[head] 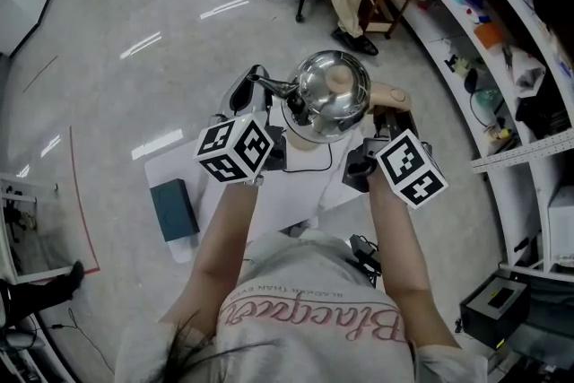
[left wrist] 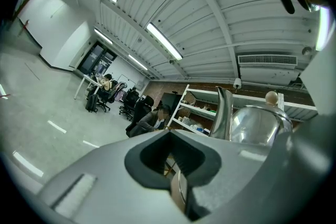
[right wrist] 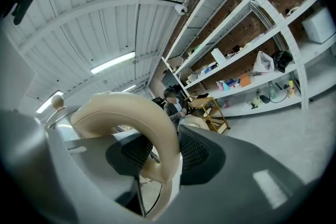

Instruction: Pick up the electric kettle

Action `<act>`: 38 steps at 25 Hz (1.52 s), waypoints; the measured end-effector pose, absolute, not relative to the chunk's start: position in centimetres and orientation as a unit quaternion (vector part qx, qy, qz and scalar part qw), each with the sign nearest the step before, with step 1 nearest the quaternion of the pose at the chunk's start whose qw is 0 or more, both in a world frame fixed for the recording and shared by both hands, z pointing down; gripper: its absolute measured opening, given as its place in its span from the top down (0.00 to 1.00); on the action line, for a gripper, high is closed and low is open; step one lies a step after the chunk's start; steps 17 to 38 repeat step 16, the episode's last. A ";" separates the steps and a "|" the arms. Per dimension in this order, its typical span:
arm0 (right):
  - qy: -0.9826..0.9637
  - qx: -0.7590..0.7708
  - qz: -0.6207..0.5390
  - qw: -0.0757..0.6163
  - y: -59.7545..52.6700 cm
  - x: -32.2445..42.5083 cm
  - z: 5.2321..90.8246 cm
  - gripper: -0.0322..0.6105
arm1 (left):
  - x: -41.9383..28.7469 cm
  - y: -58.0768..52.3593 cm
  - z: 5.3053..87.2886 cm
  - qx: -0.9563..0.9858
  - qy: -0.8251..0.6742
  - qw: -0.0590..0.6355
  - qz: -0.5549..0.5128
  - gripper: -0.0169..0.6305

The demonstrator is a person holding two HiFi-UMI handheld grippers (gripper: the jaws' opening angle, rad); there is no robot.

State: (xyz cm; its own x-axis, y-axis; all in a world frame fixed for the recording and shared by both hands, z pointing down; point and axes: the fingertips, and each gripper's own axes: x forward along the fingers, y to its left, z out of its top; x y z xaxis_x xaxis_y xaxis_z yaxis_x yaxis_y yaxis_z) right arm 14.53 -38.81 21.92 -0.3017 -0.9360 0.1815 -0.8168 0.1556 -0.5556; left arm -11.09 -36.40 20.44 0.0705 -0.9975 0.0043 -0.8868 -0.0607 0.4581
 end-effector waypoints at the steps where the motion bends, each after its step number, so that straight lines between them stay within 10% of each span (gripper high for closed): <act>1: 0.753 -0.581 -0.291 0.103 -38.7 14.5 21.4 0.69 | -11.1 -36.3 19.8 0.711 -0.663 0.171 -0.161 0.97; 38: 0.758 -0.557 -0.313 0.132 -36.8 14.3 16.9 0.69 | -11.2 -33.5 13.0 0.710 -0.654 0.137 -0.221 0.97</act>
